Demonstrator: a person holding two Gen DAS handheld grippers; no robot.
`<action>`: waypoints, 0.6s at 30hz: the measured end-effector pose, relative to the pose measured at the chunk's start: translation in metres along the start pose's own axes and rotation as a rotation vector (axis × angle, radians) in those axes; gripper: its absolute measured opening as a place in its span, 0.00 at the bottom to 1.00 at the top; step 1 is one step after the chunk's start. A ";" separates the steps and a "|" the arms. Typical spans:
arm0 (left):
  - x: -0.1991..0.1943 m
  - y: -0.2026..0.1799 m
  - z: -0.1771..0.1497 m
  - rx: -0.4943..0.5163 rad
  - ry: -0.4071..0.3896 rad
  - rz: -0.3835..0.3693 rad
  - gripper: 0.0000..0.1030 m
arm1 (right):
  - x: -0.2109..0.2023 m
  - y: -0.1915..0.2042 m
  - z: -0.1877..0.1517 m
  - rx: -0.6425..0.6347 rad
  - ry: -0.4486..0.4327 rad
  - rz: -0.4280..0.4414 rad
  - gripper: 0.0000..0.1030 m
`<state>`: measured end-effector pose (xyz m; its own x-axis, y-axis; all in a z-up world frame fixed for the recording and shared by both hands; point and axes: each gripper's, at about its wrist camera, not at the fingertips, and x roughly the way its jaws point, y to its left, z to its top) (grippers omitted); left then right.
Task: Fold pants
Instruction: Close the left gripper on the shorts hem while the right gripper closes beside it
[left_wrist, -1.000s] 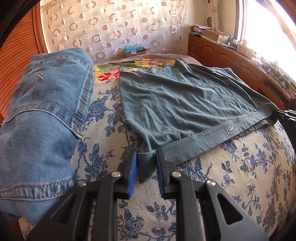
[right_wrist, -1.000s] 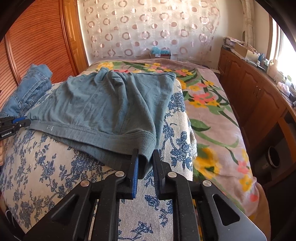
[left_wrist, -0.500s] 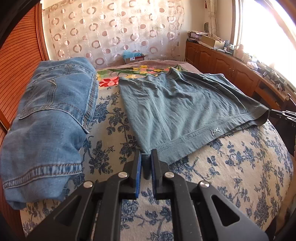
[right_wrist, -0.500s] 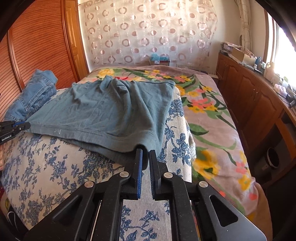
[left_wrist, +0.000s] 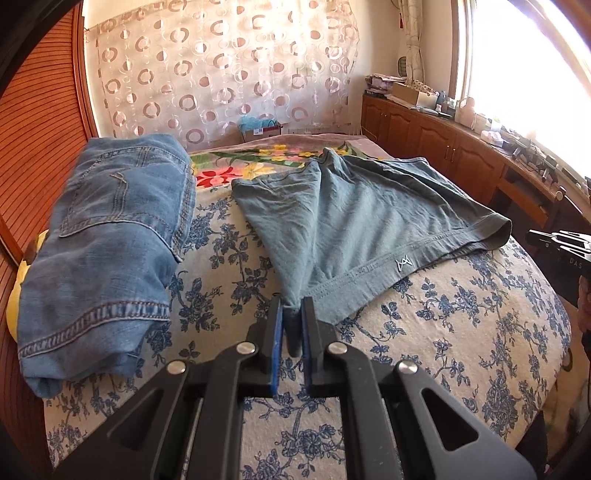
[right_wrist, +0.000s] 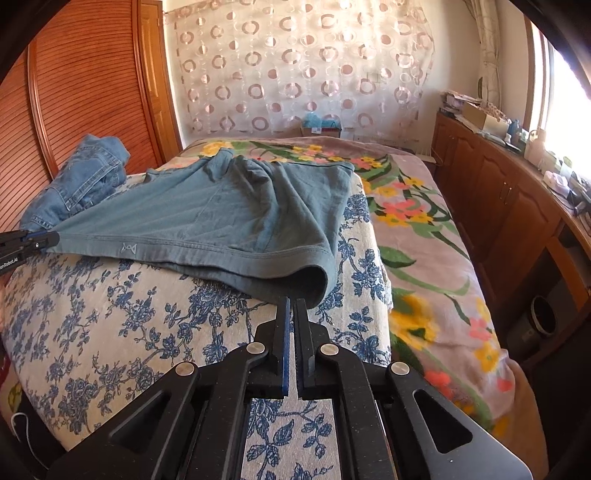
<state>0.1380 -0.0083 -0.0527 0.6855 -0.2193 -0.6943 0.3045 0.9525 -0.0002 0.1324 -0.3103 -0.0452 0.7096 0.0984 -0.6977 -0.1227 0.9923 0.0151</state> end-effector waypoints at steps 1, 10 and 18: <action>0.000 0.000 0.002 0.001 0.000 0.002 0.05 | -0.001 -0.001 0.000 -0.001 -0.003 -0.022 0.00; 0.013 -0.001 0.001 -0.002 0.013 0.011 0.05 | 0.020 -0.018 0.006 0.052 0.020 -0.027 0.50; 0.017 0.001 0.002 -0.010 0.016 0.007 0.05 | 0.053 -0.015 0.016 0.021 0.099 -0.060 0.07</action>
<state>0.1507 -0.0118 -0.0632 0.6765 -0.2097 -0.7059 0.2936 0.9559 -0.0025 0.1828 -0.3186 -0.0710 0.6433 0.0316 -0.7649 -0.0667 0.9977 -0.0149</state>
